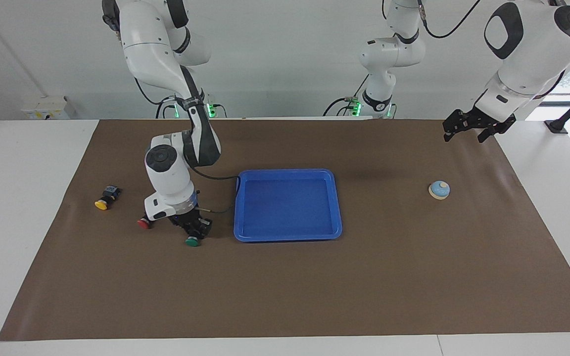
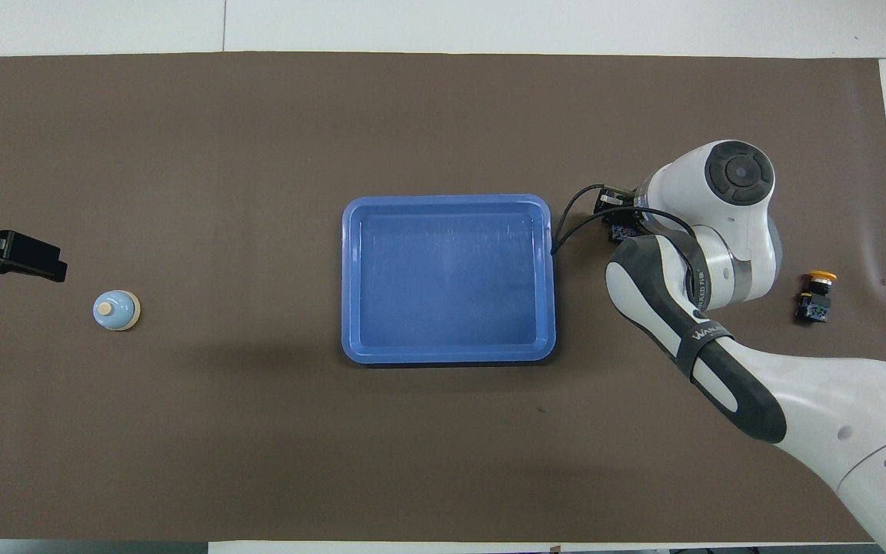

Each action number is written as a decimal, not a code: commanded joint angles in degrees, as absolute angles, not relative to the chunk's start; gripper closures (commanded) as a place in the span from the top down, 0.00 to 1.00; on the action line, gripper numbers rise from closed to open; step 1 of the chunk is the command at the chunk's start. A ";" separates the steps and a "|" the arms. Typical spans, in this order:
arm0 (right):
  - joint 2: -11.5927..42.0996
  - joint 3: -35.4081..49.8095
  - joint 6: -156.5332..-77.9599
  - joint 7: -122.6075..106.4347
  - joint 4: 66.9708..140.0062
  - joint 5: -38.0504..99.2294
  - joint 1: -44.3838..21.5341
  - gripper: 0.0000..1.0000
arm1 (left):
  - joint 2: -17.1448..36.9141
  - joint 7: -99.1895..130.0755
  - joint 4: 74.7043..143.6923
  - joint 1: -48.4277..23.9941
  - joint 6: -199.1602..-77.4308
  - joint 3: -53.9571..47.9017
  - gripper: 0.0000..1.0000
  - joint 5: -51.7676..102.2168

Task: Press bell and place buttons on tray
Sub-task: 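Carry the green button into the blue tray and release it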

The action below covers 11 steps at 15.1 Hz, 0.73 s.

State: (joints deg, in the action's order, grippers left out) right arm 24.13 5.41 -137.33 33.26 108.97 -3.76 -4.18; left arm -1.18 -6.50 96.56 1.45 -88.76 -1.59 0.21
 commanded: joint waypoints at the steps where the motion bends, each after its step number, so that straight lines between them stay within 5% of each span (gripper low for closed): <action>1: 23.74 5.71 -135.27 34.89 109.34 -4.48 -4.13 0.00 | -1.67 -5.71 96.94 1.14 -88.42 -1.41 1.00 -0.70; 5: 22.42 6.15 -130.54 34.80 107.07 -4.22 -5.18 0.00 | -1.67 -5.71 96.94 1.14 -88.42 -1.41 1.00 -0.70; 11: 23.99 6.15 -115.40 39.72 92.29 -0.97 -16.06 0.00 | -1.67 -5.71 96.94 1.23 -88.42 -1.41 1.00 -0.70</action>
